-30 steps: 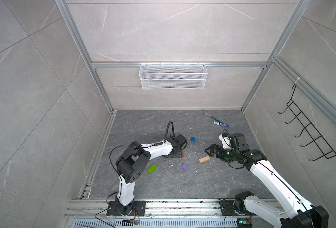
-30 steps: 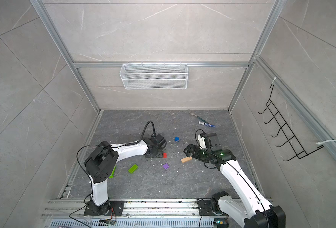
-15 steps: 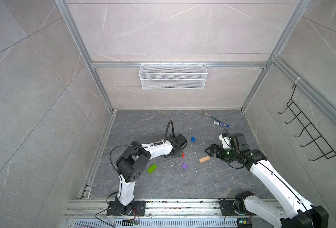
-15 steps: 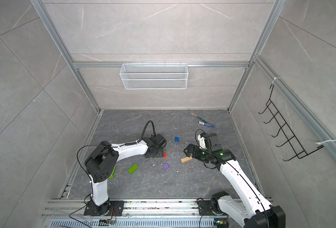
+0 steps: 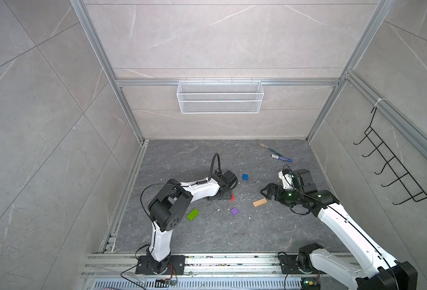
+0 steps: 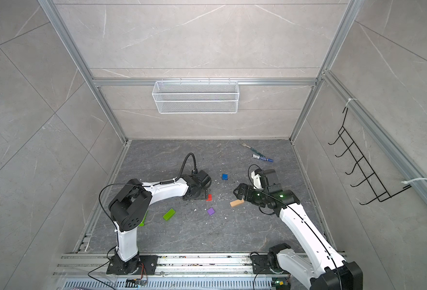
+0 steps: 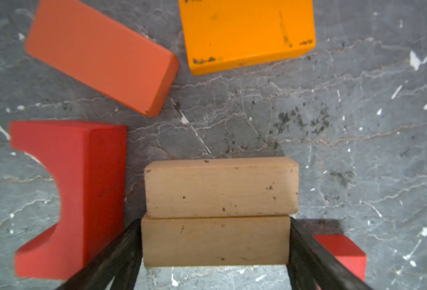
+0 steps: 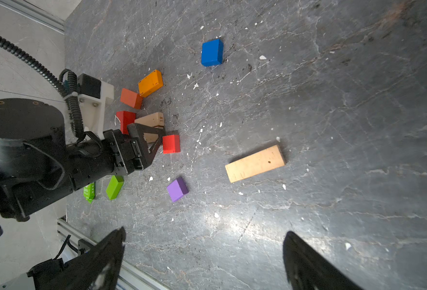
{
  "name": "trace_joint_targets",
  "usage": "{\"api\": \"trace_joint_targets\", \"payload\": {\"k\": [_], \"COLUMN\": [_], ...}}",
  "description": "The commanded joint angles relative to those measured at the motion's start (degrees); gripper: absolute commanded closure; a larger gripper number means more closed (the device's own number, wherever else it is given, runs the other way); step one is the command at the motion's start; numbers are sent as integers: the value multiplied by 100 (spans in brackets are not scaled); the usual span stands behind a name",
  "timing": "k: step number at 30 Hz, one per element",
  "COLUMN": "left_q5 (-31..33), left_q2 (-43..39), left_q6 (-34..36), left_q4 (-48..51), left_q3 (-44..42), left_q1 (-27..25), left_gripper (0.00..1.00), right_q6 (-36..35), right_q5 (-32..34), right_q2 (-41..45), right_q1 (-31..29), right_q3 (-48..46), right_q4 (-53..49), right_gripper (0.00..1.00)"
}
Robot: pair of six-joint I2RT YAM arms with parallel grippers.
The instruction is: Build the wood block tower
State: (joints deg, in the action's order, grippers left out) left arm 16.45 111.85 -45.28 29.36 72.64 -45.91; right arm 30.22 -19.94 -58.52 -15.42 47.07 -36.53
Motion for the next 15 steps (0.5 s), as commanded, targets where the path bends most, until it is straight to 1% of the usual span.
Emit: {"api": "trace_joint_targets", "payload": {"k": [1, 6, 15], "left_q5": [38, -27, -59], "left_q2": [249, 255, 360], "left_q6": [-65, 55, 77], "left_q4": [300, 263, 225], "left_q3": [-89, -40, 96], "left_q1": [72, 57, 5], "left_gripper": [9, 5, 6], "right_q6": [-86, -78, -78], "right_q5": [-61, -71, -80], "right_q2": [6, 16, 15], "right_q1": [-45, -45, -48], "right_q3": [-84, -83, -49], "right_q4": [37, 36, 23], "right_gripper": [1, 1, 1]}}
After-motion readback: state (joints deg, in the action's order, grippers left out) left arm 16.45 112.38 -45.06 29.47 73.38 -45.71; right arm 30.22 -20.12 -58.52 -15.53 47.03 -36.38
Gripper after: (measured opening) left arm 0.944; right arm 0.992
